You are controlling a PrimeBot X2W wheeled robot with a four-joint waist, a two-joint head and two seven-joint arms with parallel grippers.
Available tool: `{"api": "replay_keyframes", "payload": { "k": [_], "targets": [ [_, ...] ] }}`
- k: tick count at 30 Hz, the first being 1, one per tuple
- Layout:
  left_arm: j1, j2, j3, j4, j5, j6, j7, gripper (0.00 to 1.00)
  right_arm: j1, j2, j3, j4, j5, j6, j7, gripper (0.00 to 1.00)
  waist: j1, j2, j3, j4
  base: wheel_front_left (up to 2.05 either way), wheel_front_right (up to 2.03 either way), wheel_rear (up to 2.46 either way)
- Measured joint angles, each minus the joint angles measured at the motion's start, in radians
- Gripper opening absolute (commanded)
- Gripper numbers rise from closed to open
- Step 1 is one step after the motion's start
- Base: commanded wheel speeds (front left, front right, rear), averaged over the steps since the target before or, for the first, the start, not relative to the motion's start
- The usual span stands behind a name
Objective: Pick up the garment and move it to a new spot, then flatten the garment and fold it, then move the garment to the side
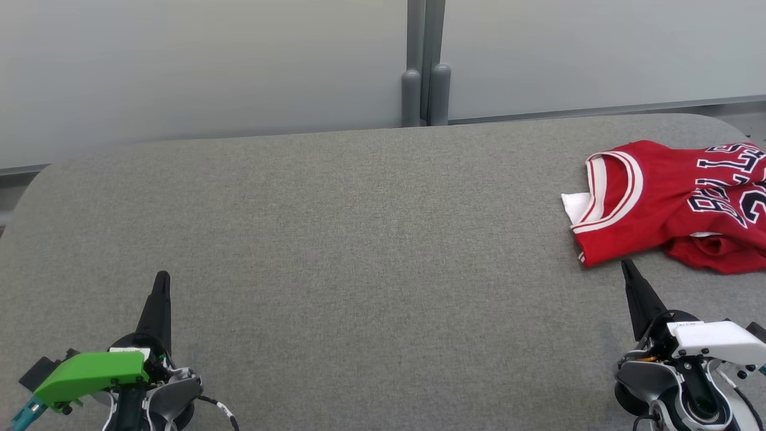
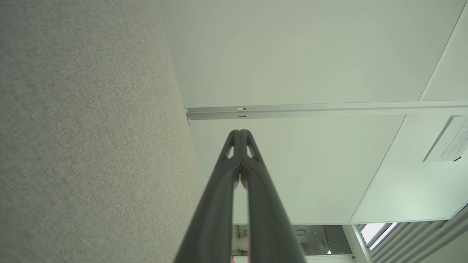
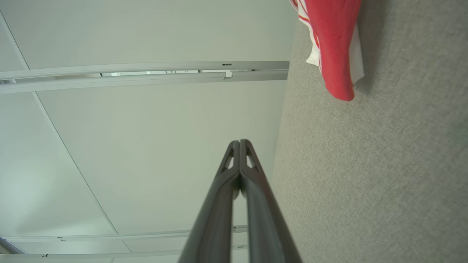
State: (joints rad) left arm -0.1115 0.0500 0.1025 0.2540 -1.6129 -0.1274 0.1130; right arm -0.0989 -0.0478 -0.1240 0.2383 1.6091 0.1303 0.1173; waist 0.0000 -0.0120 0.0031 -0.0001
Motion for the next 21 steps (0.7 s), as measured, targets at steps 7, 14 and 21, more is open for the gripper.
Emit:
{"api": "replay_keyframes", "payload": {
  "k": [7, 14, 21],
  "targets": [
    [0.0, 0.0, 0.0, 0.0, 0.0, 0.0, 0.0, 0.0, 0.0, 0.0, 0.0, 0.0, 0.0, 0.0, 0.0, 0.0, 0.0, 0.0, 0.0, 0.0, 0.0, 0.0, 0.0],
    [0.0, 0.0, 0.0, 0.0, 0.0, 0.0, 0.0, 0.0, 0.0, 0.0, 0.0, 0.0, 0.0, 0.0, 0.0, 0.0, 0.0, 0.0, 0.0, 0.0, 0.0, 0.0, 0.0],
    [0.0, 0.0, 0.0, 0.0, 0.0, 0.0, 0.0, 0.0, 0.0, 0.0, 0.0, 0.0, 0.0, 0.0, 0.0, 0.0, 0.0, 0.0, 0.0, 0.0, 0.0, 0.0, 0.0]
  ]
}}
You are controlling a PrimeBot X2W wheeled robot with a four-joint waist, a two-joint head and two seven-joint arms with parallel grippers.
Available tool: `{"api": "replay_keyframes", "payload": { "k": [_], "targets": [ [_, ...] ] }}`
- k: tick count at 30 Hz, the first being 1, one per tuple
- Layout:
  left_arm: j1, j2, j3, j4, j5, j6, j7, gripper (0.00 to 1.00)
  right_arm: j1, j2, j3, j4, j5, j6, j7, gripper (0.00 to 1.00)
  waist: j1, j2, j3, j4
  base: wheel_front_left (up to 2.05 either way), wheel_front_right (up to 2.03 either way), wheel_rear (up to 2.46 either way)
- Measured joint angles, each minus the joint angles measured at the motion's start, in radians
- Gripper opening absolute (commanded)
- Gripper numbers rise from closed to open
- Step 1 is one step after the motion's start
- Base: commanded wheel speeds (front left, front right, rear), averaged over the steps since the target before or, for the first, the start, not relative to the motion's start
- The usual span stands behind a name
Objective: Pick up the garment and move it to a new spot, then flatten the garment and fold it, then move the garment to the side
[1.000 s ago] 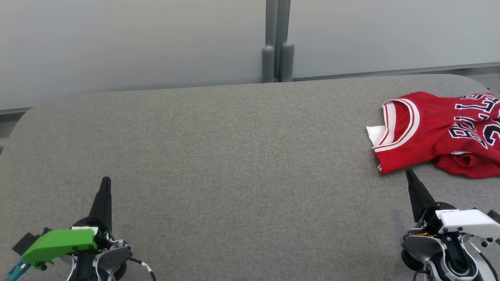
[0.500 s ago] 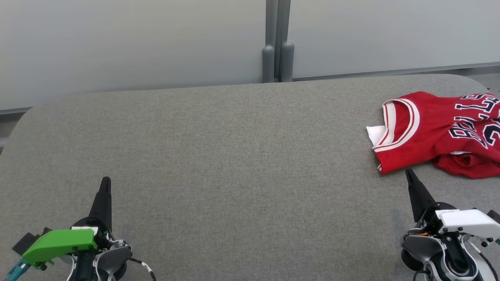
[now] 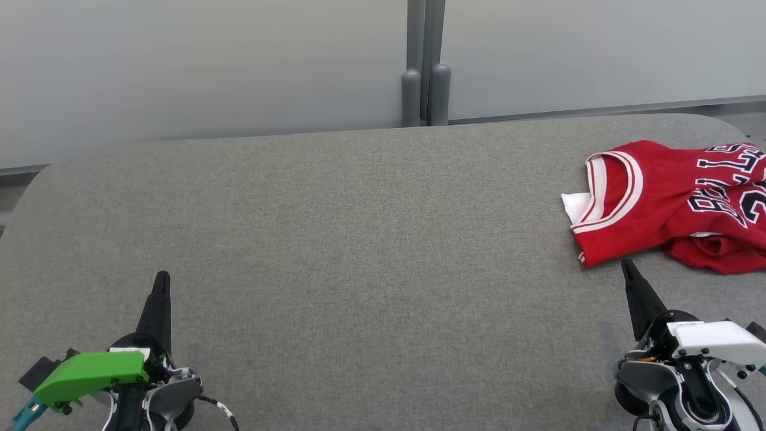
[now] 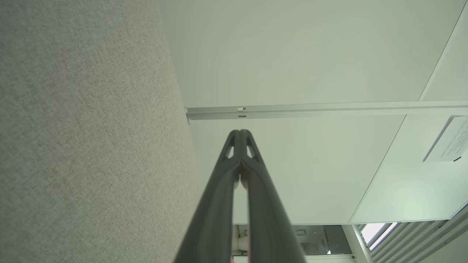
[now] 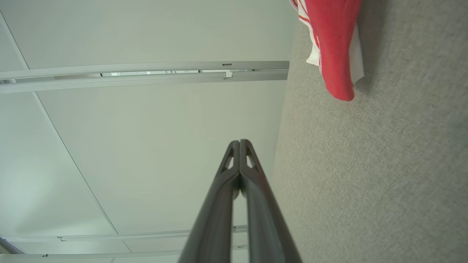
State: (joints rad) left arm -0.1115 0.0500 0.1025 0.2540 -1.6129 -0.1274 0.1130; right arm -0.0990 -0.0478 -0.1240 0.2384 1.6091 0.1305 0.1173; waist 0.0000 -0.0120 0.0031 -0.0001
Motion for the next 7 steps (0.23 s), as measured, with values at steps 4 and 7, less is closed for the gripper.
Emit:
{"api": "replay_keyframes", "payload": {
  "k": [4, 7],
  "targets": [
    [0.0, 0.0, 0.0, 0.0, 0.0, 0.0, 0.0, 0.0, 0.0, 0.0, 0.0, 0.0, 0.0, 0.0, 0.0, 0.0, 0.0, 0.0, 0.0, 0.0, 0.0, 0.0, 0.0],
    [0.0, 0.0, 0.0, 0.0, 0.0, 0.0, 0.0, 0.0, 0.0, 0.0, 0.0, 0.0, 0.0, 0.0, 0.0, 0.0, 0.0, 0.0, 0.0, 0.0, 0.0, 0.0, 0.0]
  ]
}}
